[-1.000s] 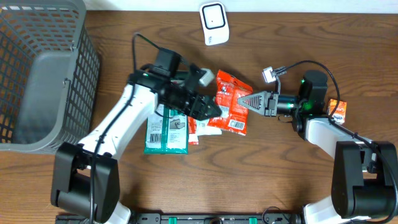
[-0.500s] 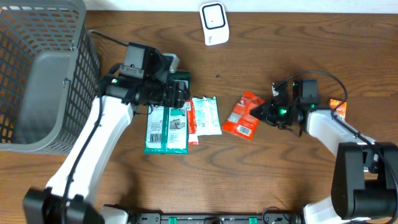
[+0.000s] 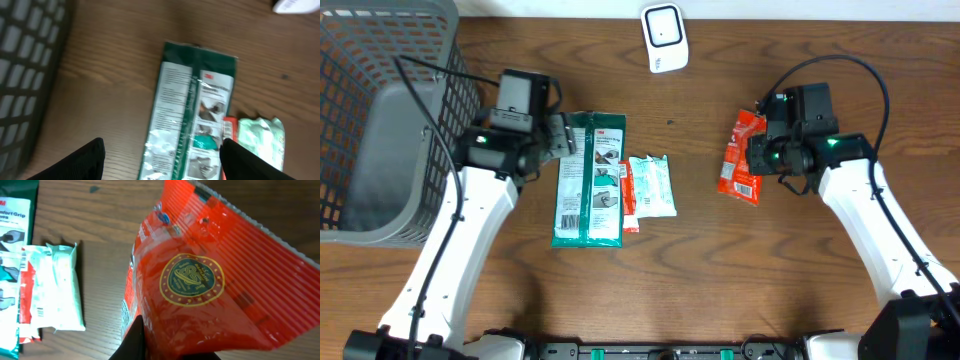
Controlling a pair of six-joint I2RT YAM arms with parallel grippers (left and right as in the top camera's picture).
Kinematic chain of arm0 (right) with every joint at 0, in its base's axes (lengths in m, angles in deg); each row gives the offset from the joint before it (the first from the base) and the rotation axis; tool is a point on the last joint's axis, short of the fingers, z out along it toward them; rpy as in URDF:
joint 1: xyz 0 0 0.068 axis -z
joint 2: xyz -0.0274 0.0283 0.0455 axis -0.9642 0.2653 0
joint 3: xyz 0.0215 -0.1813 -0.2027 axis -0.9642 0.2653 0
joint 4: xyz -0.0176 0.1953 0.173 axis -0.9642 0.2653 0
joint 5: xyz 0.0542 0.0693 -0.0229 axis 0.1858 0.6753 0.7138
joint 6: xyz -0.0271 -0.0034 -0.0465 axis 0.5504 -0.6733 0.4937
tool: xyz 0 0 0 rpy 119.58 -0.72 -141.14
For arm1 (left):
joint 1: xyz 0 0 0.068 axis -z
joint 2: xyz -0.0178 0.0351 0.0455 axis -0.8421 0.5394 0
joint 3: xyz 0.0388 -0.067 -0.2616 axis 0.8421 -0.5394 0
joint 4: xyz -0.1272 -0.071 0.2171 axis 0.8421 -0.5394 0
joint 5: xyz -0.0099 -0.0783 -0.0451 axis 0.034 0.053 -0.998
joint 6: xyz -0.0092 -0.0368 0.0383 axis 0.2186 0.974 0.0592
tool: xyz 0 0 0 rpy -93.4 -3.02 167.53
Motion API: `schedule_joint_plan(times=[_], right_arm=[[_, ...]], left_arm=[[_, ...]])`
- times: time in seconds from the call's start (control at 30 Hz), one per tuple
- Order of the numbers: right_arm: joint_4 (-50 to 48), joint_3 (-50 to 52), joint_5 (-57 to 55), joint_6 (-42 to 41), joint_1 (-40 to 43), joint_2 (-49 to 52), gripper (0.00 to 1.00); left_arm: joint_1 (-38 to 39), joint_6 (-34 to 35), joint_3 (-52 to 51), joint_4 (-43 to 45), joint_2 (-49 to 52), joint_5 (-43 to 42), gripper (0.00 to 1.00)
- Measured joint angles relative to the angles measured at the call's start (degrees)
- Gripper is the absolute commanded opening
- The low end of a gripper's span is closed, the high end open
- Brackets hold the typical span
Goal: Scan the item barcode
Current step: 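Lift the red bag with the right gripper to the scanner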
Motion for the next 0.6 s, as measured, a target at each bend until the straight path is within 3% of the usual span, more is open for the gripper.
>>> schedule_joint_plan(times=[0.17, 0.33, 0.6], right_arm=[[3.4, -8.5, -5.5, 0.5, -0.3, -0.1, 0.01], [5.1, -16.9, -9.9, 0.9, -1.3, -0.1, 0.01], [18.3, -49.6, -15.6, 4.2, -6.2, 10.7, 0.01]], left_arm=[[-5.8, 0.9, 0.0, 0.1, 1.6, -5.3, 0.80], [-6.6, 0.8, 0.0, 0.2, 2.8, -7.8, 0.84], [-6.6, 0.9, 0.0, 0.2, 2.8, -8.8, 0.84]])
